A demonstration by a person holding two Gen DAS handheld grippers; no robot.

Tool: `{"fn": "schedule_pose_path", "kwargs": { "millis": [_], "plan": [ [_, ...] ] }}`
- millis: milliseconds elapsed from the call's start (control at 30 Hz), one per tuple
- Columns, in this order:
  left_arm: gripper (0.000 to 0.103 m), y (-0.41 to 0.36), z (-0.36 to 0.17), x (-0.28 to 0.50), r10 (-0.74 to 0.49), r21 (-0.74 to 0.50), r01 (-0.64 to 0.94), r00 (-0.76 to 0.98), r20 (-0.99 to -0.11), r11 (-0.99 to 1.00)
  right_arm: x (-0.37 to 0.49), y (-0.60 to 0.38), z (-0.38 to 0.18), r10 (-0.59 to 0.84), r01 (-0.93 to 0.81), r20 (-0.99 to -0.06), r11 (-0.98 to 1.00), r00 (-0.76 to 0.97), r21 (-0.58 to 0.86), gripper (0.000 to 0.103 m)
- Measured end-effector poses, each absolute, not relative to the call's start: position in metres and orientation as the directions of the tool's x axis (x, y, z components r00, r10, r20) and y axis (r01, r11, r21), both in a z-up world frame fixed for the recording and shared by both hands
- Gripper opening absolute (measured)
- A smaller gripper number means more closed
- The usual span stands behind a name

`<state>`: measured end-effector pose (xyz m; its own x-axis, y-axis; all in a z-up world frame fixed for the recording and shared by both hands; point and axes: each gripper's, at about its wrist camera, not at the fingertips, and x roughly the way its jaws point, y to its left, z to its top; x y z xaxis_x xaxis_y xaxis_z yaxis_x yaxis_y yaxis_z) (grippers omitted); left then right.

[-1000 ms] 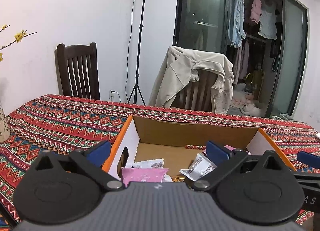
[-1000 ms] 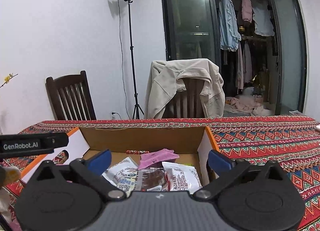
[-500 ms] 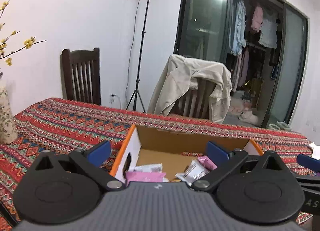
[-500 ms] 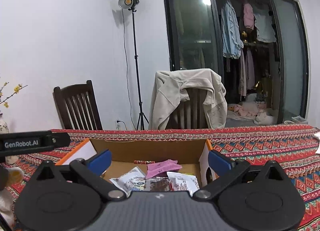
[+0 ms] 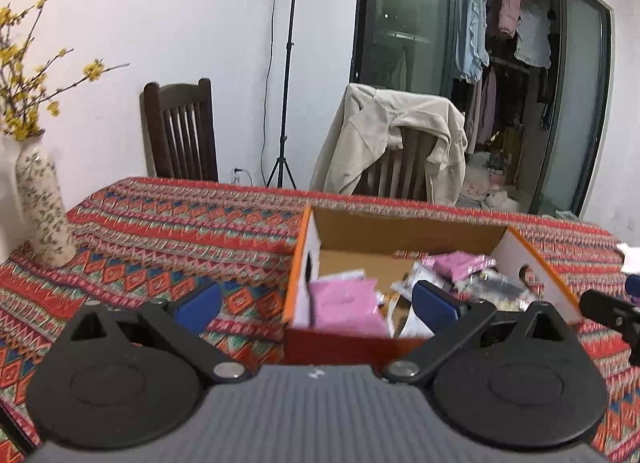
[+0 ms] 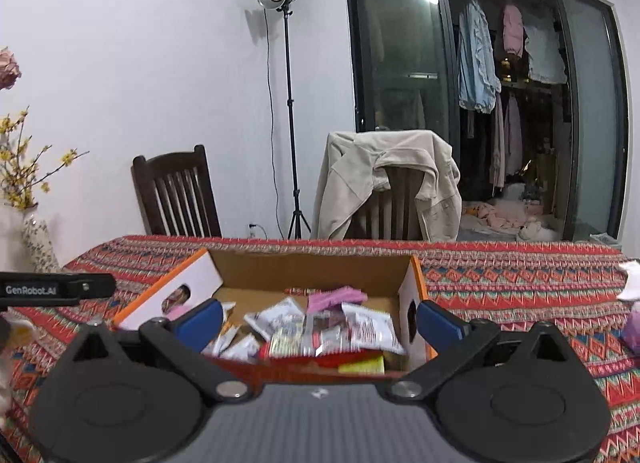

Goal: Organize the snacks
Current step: 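Move both open tools back to the snack pile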

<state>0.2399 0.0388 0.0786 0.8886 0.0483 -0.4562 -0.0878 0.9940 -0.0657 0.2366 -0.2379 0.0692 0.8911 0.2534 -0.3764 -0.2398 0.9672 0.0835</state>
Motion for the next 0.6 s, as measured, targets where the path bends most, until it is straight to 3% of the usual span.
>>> {"fn": "schedule_pose_path", "kwargs": {
  "millis": [600],
  "plan": [
    [0.103,0.071,0.009,0.175,0.067,-0.059,-0.111,0.862,-0.502,0.992,0.184,-0.224,-0.002,0.249,-0.261,-0.571,0.963,0.782,0.062,0.103]
  ]
}}
